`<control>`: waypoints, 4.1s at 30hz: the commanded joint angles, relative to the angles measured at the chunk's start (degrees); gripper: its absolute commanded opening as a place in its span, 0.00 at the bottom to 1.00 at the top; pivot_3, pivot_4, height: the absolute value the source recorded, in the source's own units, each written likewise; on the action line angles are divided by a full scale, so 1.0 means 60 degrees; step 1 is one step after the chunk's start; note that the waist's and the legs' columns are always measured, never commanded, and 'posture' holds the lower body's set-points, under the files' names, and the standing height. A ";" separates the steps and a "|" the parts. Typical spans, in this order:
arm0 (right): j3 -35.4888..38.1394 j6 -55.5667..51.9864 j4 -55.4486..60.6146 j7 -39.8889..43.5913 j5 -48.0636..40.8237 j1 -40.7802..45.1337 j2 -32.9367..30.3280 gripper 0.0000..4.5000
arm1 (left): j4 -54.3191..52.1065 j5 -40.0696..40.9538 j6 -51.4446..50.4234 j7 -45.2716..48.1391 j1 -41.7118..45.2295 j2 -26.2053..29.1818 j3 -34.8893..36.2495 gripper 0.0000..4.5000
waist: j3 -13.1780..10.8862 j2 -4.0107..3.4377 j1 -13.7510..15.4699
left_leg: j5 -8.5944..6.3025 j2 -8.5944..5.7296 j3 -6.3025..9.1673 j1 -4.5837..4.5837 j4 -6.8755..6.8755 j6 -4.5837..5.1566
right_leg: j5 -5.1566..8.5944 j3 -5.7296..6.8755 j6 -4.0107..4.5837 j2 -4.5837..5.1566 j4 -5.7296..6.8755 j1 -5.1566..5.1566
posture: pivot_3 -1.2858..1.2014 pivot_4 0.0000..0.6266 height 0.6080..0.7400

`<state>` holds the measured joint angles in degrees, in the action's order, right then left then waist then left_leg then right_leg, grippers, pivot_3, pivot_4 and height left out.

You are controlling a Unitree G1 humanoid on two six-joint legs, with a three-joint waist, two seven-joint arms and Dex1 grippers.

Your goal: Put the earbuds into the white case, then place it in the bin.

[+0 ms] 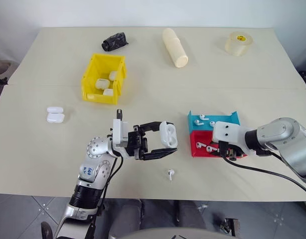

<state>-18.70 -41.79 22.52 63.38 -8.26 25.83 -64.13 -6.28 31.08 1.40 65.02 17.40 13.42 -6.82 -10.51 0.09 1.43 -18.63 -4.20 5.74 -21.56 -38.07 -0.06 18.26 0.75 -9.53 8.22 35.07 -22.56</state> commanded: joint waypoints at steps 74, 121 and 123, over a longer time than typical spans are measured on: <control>0.2979 0.5162 0.0682 -0.1965 -0.5400 -0.2667 0.7888 0.12 | -0.0494 0.0875 -0.1250 0.0110 0.0882 -0.0049 0.0263 0.62 | 0.0000 0.0001 -0.0043 | 0.0007 0.0002 0.0009 0.0020 -0.0010 -0.0010 | -0.0002 -0.0016 0.0004 -0.0017 0.0055 -0.0002 | 0.52 0.24 1.00; 0.2169 0.5240 0.0091 -0.0973 -0.4783 -0.2479 0.6788 0.12 | -0.0400 0.0929 -0.1681 0.1109 0.1087 -0.0134 0.0203 0.62 | 0.0000 0.0002 -0.0037 | 0.0007 0.0005 0.0009 0.0021 -0.0007 -0.0010 | 0.0000 -0.0017 0.0008 -0.0017 0.0053 -0.0002 | 0.52 0.24 1.00; 0.2138 0.5178 0.0075 -0.0972 -0.4806 -0.2479 0.6738 0.12 | -0.0354 0.0912 -0.1650 0.1094 0.1143 -0.0177 0.0213 0.62 | -0.0001 0.0002 -0.0040 | 0.0007 0.0004 0.0009 0.0021 -0.0007 -0.0010 | 0.0000 -0.0017 0.0008 -0.0016 0.0053 -0.0002 | 0.52 0.24 1.00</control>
<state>-2.93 -8.34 23.11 56.89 -38.36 11.73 -22.83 -5.59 34.48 -10.57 71.14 21.83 14.29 -5.00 -10.51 0.10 1.19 -18.59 -4.17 5.79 -21.43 -38.12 -0.12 18.26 0.65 -9.49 8.12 35.39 -22.57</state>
